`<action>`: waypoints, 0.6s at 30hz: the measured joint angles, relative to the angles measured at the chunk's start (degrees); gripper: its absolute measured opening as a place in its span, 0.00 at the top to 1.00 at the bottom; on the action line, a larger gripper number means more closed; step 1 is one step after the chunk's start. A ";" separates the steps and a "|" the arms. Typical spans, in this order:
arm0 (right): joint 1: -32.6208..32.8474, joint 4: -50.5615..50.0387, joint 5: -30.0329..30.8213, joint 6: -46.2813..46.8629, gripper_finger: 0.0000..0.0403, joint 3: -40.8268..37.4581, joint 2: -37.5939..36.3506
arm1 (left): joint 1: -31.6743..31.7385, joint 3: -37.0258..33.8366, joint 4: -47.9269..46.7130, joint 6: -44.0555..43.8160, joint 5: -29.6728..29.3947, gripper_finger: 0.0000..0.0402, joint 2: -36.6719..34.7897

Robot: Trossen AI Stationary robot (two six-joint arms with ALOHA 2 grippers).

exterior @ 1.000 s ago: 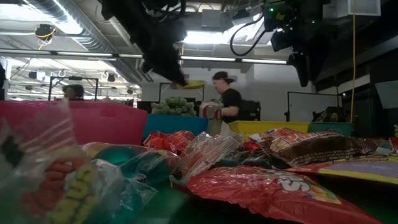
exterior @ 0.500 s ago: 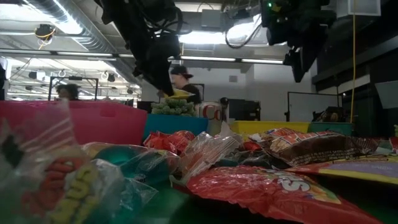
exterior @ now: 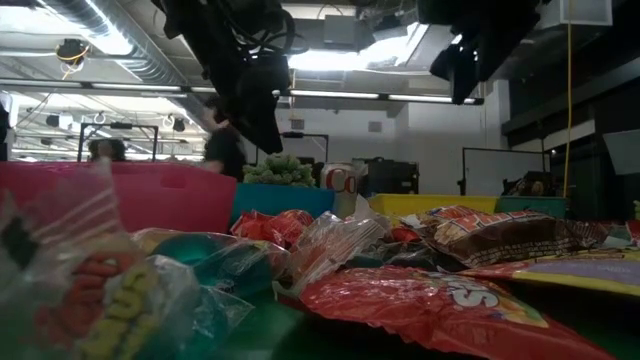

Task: Sort candy
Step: Put the red chocolate bar into the green bin

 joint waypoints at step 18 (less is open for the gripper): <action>12.05 20.36 17.55 23.07 0.41 -18.02 -0.02 | -2.74 0.00 0.00 -0.01 0.02 0.70 0.00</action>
